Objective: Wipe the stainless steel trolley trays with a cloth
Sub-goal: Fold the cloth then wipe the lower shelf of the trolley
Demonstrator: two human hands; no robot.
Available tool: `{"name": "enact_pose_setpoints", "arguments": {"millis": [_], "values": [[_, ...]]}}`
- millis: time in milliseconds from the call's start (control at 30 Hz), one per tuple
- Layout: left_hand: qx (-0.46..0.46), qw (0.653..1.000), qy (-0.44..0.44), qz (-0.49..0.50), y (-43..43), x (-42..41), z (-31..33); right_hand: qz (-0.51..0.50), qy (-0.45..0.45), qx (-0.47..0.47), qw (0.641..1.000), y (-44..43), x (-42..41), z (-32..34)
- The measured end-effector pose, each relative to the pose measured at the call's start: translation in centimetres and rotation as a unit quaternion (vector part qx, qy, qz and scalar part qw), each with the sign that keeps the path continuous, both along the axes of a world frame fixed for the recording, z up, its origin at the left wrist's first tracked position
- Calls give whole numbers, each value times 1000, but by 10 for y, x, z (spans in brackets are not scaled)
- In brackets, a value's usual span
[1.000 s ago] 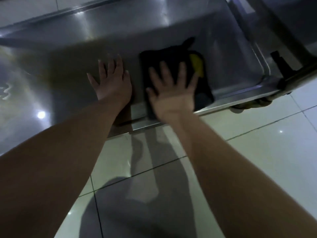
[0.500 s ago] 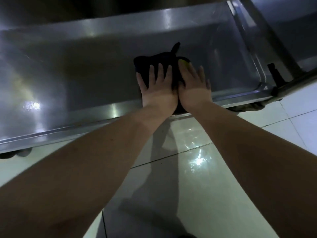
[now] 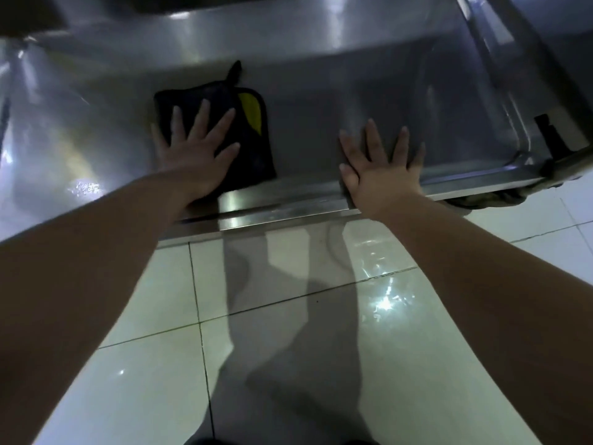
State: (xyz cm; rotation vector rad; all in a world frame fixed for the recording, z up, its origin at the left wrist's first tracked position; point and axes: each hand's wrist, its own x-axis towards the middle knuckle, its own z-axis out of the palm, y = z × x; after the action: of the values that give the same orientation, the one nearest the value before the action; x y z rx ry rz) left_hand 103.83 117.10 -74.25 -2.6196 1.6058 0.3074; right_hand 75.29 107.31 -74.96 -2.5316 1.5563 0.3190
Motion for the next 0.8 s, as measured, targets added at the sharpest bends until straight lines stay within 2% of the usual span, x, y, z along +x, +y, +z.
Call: {"name": "enact_pose_setpoints", "arguments": {"millis": [133, 200, 333, 400, 567, 633, 733, 800], "values": [[-16, 991, -36, -131, -28, -90, -2, -4, -7, 9, 1000, -6, 14, 2], [-19, 988, -27, -154, -33, -121, -3, 1, 0, -14, 1000, -7, 8, 1], [-39, 984, 12, -173, -25, -92, 2, 1, -12, -3, 1000, -7, 5, -1], [-50, 989, 5, -138, -11, -56, 0, 0, -20, 6, 1000, -8, 7, -1], [-52, 995, 10, 79, 28, 21, -1, -31, -14, -2, 999, -1, 19, -5], [-43, 995, -10, 90, 28, 21, -2, -34, -28, 4, 999, 1, 39, -3], [-42, 996, -11, 77, 25, 14, -1, 30, -42, 13, 999, -2, 72, 1], [-33, 997, -9, 69, 28, 9, -1, 23, -40, -3, 999, -3, 83, 0]]}}
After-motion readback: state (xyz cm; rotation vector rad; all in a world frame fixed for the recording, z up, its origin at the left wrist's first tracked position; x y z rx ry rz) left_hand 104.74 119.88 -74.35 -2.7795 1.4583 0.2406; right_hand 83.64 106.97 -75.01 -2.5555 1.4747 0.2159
